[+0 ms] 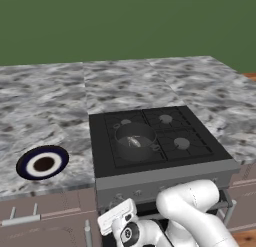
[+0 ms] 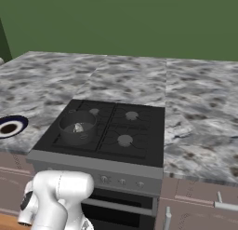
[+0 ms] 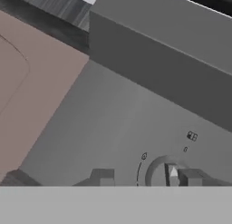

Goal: Retrieve the frozen meat and place it in the pot on a burner. Then turn the burner on.

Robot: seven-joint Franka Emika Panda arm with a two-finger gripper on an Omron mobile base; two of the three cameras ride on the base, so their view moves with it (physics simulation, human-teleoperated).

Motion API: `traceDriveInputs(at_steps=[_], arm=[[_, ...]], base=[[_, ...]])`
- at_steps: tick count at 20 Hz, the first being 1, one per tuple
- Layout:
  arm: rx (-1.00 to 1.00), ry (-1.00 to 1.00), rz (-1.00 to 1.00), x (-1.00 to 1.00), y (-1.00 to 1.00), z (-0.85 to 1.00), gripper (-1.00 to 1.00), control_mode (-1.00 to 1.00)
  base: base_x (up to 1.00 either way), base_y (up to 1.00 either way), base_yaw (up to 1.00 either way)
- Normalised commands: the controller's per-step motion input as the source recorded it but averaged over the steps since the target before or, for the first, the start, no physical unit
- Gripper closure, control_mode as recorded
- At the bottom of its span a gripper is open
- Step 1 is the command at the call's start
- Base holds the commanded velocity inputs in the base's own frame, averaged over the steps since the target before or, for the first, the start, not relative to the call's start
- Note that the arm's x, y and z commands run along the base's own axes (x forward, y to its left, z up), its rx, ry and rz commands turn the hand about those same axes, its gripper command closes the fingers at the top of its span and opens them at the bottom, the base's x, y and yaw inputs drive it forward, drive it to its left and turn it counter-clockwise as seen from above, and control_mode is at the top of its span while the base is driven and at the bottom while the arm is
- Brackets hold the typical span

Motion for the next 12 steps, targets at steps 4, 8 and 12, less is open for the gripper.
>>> traceDriveInputs(at_steps=[4, 8, 12], arm=[[-0.41, 0.06, 0.12, 0.00, 0.82, 0.00, 1.00, -1.00], [-0.31, 0.09, 0.09, 0.00, 0.98, 0.01, 1.00, -1.00], [-0.18, 0.03, 0.06, 0.00, 0.72, 0.00, 1.00, -1.00]], base=[[0.00, 0.00, 0.00], [0.00, 0.00, 0.00], [0.00, 0.00, 0.00]])
